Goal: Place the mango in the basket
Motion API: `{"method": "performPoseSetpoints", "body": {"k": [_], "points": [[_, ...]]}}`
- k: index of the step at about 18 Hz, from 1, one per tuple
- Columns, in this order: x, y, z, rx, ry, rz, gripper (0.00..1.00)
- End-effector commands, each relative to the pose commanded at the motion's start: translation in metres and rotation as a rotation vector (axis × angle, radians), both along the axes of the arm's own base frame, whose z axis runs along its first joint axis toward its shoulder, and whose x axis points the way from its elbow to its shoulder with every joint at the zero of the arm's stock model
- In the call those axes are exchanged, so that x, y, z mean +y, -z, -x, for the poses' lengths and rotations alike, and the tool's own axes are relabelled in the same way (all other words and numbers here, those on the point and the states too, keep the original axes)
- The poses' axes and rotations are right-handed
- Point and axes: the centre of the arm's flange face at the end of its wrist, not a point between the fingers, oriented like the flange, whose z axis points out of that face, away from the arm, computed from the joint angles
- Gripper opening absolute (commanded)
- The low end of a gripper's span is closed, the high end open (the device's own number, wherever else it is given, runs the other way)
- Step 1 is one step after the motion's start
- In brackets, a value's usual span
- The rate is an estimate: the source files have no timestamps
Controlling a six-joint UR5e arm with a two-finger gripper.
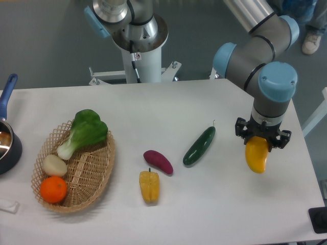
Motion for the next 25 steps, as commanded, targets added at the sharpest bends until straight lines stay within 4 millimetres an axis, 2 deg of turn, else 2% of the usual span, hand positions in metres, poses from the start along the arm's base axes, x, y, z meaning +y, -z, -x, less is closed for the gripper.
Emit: {"method": "performPoseSetpoints", "body": {"k": [6,10,14,20,25], "points": [[0.007,0.0,-0.006,-0.007,-0.006,-0.008,0.31],[0.033,-0.002,-0.034,-0.01,0.02,-0.014,0.3],[0.066,-0.013,-0.089,-0.016,0.059,-0.033,0.3],[0.103,-0.015,-0.171,-0.038,0.081,-0.043,0.3],[0.14,-0.015,-0.259,-0.052,0.127,-0.043,0.3]]}}
